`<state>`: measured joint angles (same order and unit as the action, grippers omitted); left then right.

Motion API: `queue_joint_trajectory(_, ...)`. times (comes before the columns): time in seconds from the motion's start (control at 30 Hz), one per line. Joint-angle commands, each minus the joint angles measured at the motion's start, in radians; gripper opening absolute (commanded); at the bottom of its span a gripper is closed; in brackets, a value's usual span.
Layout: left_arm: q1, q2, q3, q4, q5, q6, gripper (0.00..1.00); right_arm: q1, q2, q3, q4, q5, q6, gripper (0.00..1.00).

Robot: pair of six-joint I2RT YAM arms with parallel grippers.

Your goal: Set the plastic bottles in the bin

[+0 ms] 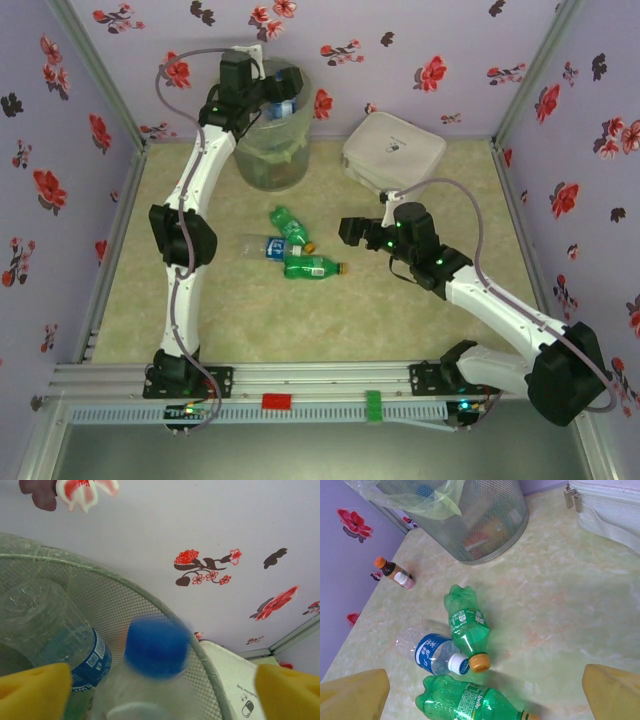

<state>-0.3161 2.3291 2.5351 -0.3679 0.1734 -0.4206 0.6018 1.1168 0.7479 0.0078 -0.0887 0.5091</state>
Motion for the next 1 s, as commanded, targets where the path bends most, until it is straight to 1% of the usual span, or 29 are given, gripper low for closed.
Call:
queue_joint_trajectory(0.0,0.005,-0.049,-0.013,0.009,0.025,-0.007,1.0,-0.005,0.01,-0.007,-0.001,0.018,0.014,1.0)
queue_joint_trajectory(0.13,0.004,-0.142,-0.101,0.045,0.026,-0.003,1.0,-0.006,0.033,-0.01,0.01,0.015,0.021,1.0)
queue_joint_trajectory(0.23,0.004,-0.242,-0.243,0.129,0.029,-0.013,1.0,-0.005,0.058,-0.002,0.021,0.005,0.027,1.0)
queue_joint_trajectory(0.37,0.003,-0.415,-0.502,0.289,0.035,-0.032,1.0,-0.005,0.1,0.007,0.036,-0.014,0.04,1.0)
queue_joint_trajectory(0.53,0.004,-0.61,-0.816,0.407,0.031,-0.039,1.0,-0.005,0.167,0.019,0.057,-0.038,0.049,1.0)
queue_joint_trajectory(0.6,0.005,-0.685,-0.925,0.444,0.02,-0.054,1.0,-0.005,0.202,0.031,0.062,-0.053,0.049,1.0)
queue_joint_trajectory(0.67,0.006,-0.763,-1.074,0.49,0.002,-0.083,1.0,-0.004,0.241,0.052,0.064,-0.071,0.048,1.0)
queue_joint_trajectory(0.87,0.01,-0.944,-1.398,0.516,-0.052,-0.178,1.0,0.002,0.365,0.146,0.023,-0.12,0.01,1.0)
queue_joint_trajectory(0.97,0.015,-0.992,-1.528,0.513,-0.061,-0.221,1.0,0.011,0.426,0.194,-0.008,-0.13,-0.023,1.0)
